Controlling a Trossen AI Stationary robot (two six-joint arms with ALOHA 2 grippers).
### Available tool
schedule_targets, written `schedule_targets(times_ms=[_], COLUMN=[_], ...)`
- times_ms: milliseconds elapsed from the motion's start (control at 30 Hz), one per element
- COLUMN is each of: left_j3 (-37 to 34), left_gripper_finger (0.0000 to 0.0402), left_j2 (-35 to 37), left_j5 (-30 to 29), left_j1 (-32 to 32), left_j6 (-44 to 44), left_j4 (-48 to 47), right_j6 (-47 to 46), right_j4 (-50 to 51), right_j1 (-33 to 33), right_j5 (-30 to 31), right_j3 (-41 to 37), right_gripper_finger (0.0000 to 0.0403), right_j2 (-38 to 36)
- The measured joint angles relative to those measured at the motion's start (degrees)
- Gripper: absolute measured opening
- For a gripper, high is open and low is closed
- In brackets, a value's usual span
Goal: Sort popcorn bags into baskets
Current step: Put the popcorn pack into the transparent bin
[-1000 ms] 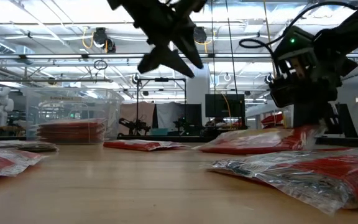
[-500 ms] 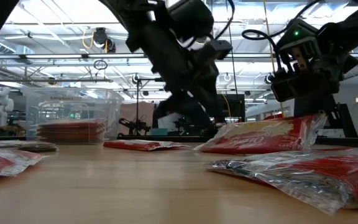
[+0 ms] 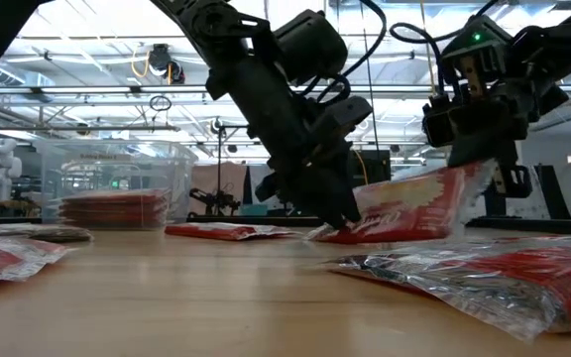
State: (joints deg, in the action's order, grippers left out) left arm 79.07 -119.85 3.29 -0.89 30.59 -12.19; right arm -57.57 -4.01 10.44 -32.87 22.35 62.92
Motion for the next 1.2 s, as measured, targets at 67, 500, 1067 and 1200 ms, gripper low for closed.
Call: schedule_targets(times_ms=[67,500,1067,1200], left_j3=[0.00,0.02,0.22,0.34], left_gripper_finger=[0.0122,0.0122,0.0122,0.0122], left_j2=[0.00,-0.59,4.64,2.89], left_j5=[-0.40,-0.81,3.96,3.47], left_j1=[0.00,0.61,-0.39,-1.81], left_j6=[-0.31,-1.85,6.20,1.23], left_j4=[-0.02,0.52,-6.42,-5.58], right_j6=[-0.44,-1.92,-5.33,-2.73], right_j4=[-1.10,-5.91,-6.58,-6.66], right_j1=[0.00,-0.07,2.32,2.93], right_j5=[1.47,2.87,9.29,8.57], right_j3=[0.00,0.11,2.29,2.48], right_gripper_finger=[0.0008,0.0190,0.0208,0.0208], right_j2=[0.00,8.60,12.65,16.86])
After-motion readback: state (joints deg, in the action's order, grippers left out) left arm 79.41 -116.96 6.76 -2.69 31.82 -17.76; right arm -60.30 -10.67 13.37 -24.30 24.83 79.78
